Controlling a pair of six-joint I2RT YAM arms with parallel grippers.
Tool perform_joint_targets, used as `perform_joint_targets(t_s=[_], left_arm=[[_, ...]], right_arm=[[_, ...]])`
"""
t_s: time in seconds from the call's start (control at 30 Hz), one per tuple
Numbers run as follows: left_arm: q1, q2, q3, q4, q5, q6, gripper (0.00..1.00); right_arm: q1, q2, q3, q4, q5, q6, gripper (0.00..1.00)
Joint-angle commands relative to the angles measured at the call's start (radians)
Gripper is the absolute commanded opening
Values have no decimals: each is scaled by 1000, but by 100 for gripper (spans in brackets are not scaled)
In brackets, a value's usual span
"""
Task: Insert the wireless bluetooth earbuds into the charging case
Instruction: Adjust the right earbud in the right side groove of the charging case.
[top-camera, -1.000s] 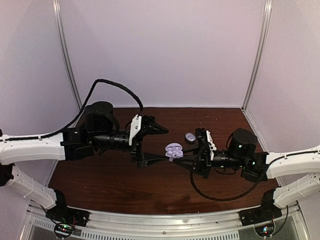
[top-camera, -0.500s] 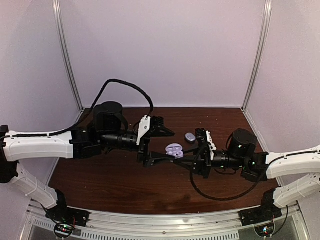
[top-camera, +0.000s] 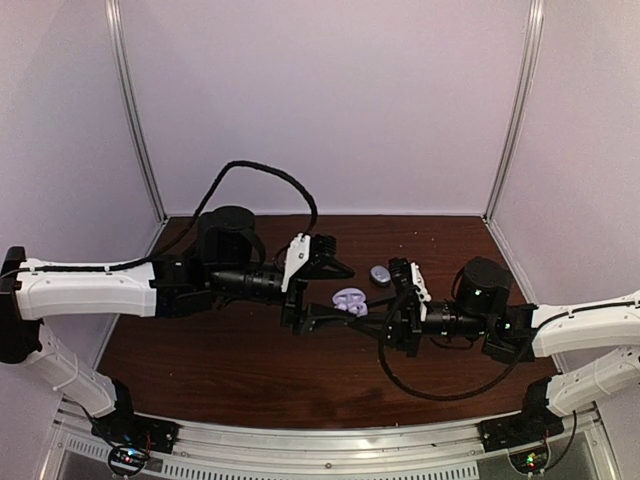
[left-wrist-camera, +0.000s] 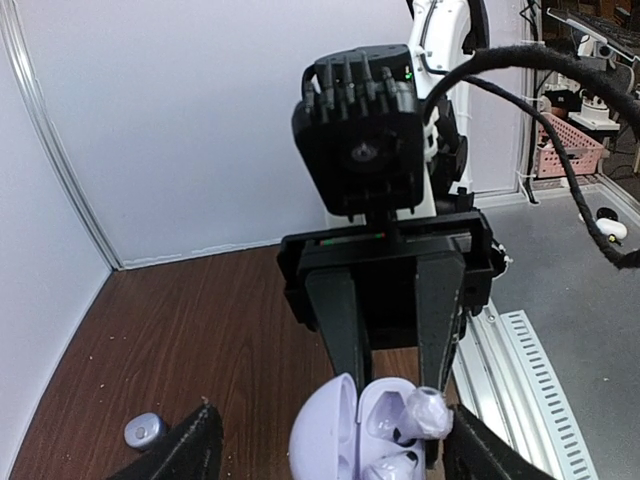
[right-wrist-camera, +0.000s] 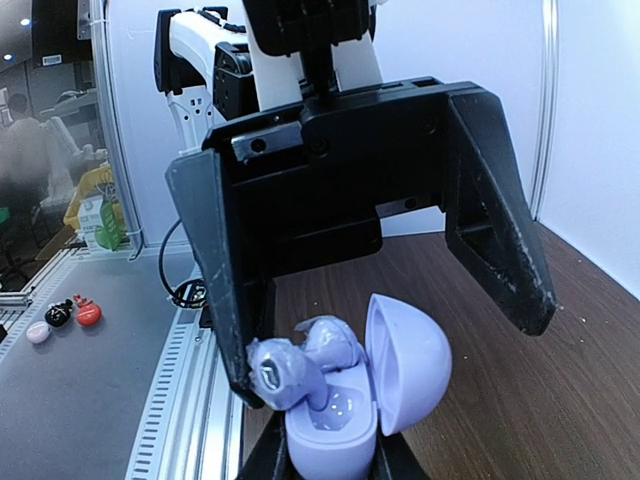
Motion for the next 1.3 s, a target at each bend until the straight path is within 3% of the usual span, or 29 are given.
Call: perform_joint_targets(t_s=[0.0,1.27], left_arm=[[16,17,26,64,-18,-27,77],[50,110,73,25,18,-101,78]], right_arm=[[3,-13,9,-3,-15,-28,0],[19,-39,17,-11,12,-107,0]])
